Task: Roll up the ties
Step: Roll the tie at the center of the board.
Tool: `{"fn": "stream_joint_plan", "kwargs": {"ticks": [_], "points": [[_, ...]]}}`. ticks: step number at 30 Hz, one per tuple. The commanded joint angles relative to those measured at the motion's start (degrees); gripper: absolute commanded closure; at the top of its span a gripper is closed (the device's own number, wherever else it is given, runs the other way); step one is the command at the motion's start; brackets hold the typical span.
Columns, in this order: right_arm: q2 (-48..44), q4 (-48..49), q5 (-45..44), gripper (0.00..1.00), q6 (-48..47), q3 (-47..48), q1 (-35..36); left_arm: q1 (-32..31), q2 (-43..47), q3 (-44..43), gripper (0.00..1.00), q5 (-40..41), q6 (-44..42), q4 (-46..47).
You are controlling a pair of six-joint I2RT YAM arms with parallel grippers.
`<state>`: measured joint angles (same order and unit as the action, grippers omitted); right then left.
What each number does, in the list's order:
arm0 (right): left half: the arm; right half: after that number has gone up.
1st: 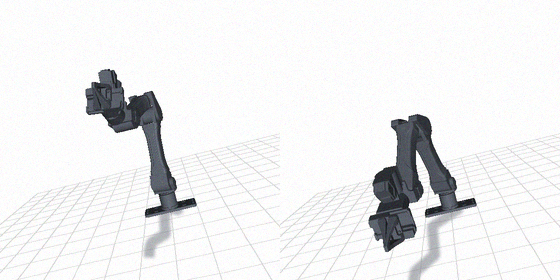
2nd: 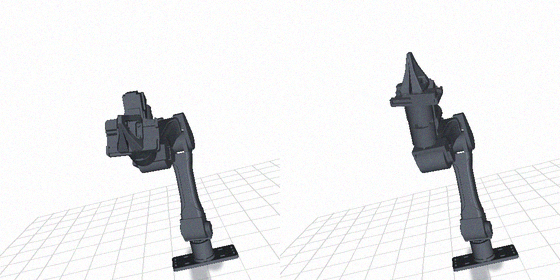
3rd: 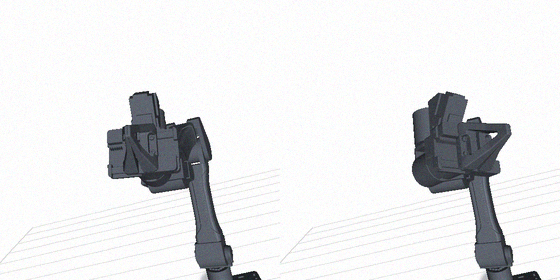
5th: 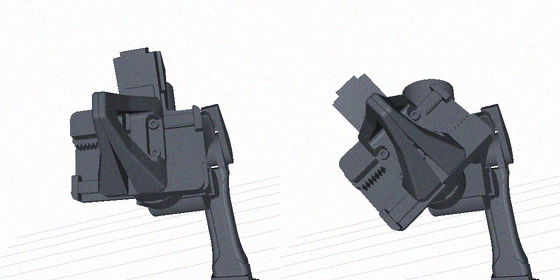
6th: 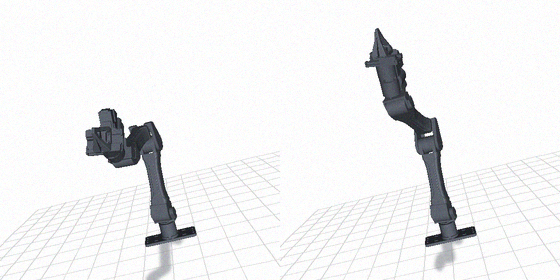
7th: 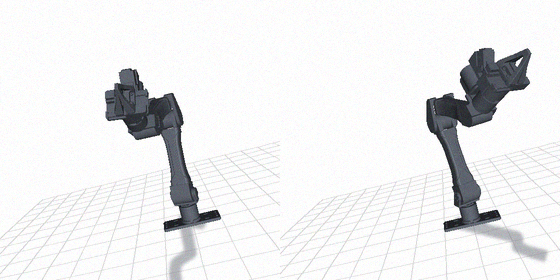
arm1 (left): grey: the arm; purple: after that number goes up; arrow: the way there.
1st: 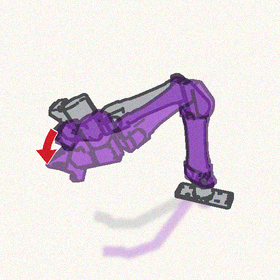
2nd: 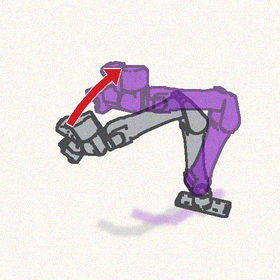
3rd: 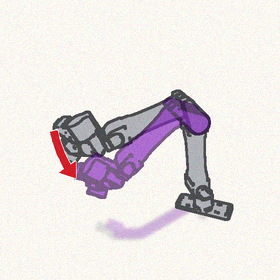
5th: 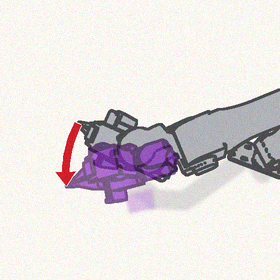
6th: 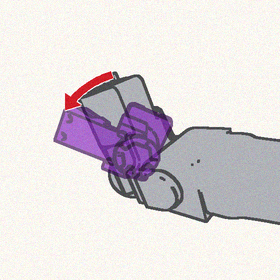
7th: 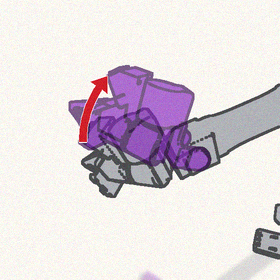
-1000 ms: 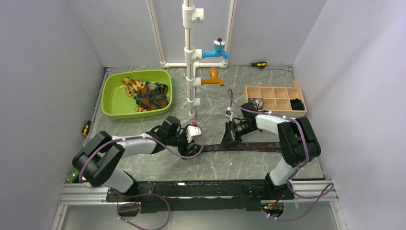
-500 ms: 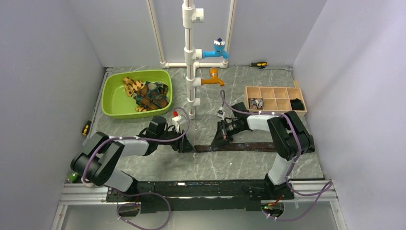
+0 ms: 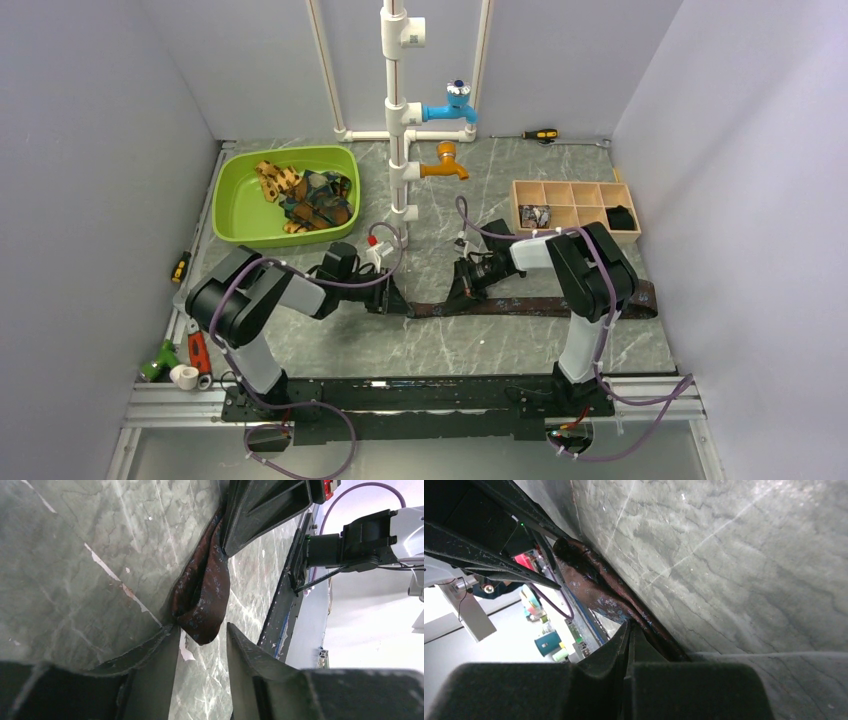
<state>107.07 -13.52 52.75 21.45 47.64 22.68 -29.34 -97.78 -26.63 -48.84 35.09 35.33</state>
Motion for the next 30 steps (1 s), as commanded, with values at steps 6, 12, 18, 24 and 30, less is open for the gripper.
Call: {"fn": "stream_joint_plan", "kwargs": {"ticks": [6,12,18,24,30], "points": [[2.8,-1.7,-6.8,1.00,-3.8,1.2,0.1,-4.5,2.4,-3.0,0.84,-3.4,5.3,14.3],[3.4,-1.9,-6.8,1.00,-3.9,1.6,0.1,-10.4,4.1,-5.4,0.92,-2.5,4.0,17.5],[2.4,-2.6,-6.2,1.00,-4.4,2.0,0.2,-12.4,2.3,-6.3,0.91,0.1,3.2,17.0],[-1.1,-8.1,-5.5,1.00,-7.3,4.2,0.0,-11.7,3.7,-6.7,0.89,3.9,0.8,9.1],[-5.9,-14.7,-4.7,0.86,-9.1,6.0,-1.3,-11.6,3.7,-7.7,0.87,4.4,-0.7,5.0]]}}
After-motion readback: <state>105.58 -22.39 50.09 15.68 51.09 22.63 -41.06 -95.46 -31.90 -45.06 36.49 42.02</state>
